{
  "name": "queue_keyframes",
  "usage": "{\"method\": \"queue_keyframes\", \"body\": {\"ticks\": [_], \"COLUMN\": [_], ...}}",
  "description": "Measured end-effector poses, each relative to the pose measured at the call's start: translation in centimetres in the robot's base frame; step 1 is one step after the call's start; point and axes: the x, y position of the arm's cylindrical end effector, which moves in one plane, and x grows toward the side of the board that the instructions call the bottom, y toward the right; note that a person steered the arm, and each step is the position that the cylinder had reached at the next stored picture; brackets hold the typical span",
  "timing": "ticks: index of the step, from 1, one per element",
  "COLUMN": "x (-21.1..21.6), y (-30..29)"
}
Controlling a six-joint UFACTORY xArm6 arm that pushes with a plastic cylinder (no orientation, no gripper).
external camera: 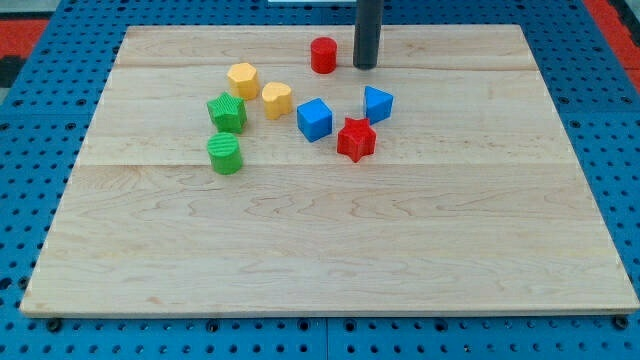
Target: Move the red circle above the blue triangle
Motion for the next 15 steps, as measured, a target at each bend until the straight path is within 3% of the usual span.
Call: {"method": "queue_keyframes", "body": {"ticks": [1,2,4,5,8,9,10,11,12,13,14,15], "x": [-3.5,-1.2,2.7,4.9,3.0,6.0,6.1,1.5,-0.3,5.0,8.1,7.9], "y": [-8.4,-10.3,-3.8,-5.6,-3.8,-0.1,0.1,-0.8,6.2,9.0,6.1,5.6]}}
